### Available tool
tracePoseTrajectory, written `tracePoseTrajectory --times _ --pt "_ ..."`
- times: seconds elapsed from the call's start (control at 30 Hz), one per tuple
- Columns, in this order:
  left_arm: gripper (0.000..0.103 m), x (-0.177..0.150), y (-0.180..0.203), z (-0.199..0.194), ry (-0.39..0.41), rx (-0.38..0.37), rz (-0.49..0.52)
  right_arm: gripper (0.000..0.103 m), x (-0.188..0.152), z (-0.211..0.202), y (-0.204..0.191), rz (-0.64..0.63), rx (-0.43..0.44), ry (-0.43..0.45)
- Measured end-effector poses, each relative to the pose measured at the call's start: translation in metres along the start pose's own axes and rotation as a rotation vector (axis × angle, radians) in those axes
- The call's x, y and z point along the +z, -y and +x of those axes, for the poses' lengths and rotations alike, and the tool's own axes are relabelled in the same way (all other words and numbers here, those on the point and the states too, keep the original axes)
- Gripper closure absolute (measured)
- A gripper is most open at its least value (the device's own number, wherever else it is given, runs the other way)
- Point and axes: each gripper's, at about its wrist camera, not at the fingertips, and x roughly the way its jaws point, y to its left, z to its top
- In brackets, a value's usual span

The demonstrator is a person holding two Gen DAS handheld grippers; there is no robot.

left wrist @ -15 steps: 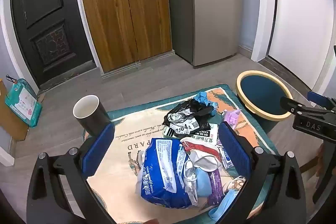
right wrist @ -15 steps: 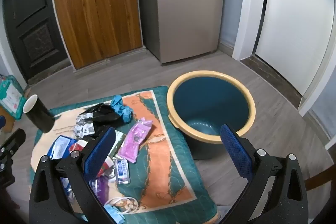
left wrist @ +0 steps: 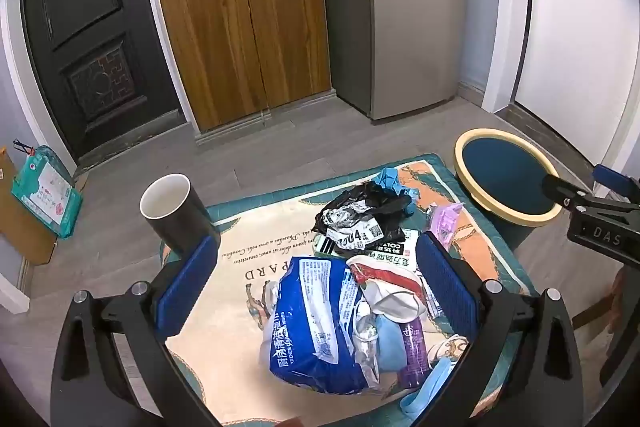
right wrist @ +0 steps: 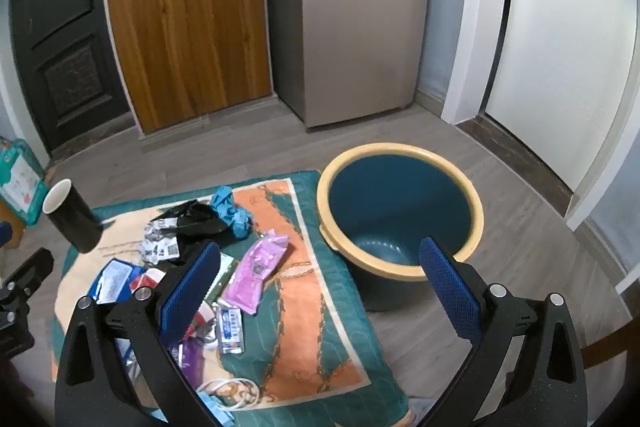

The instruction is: Collect trash

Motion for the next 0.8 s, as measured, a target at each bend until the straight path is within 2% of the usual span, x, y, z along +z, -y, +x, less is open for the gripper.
tracePoseTrajectory --times 0.2,0.5,0.53,0.8 --pt "0.006 -0.001 -0.003 0.004 -0.008 0.006 0.002 0.004 -0.006 -0.002 -0.010 -0.004 -0.004 0.014" --pt "0.006 -0.005 -0.004 0.008 -0.010 0.012 0.000 0.004 0.002 0.005 -0.005 -0.013 -0.001 0.010" --pt "0.006 -0.005 -0.004 0.008 -0.010 0.012 0.001 0.004 -0.005 -0.004 -0.008 -0.012 -0.008 0.020" --pt "0.006 -0.006 -0.002 0.009 -0.010 0.016 0.013 0.004 -0.006 -0.003 -0.005 -0.009 -0.005 0.012"
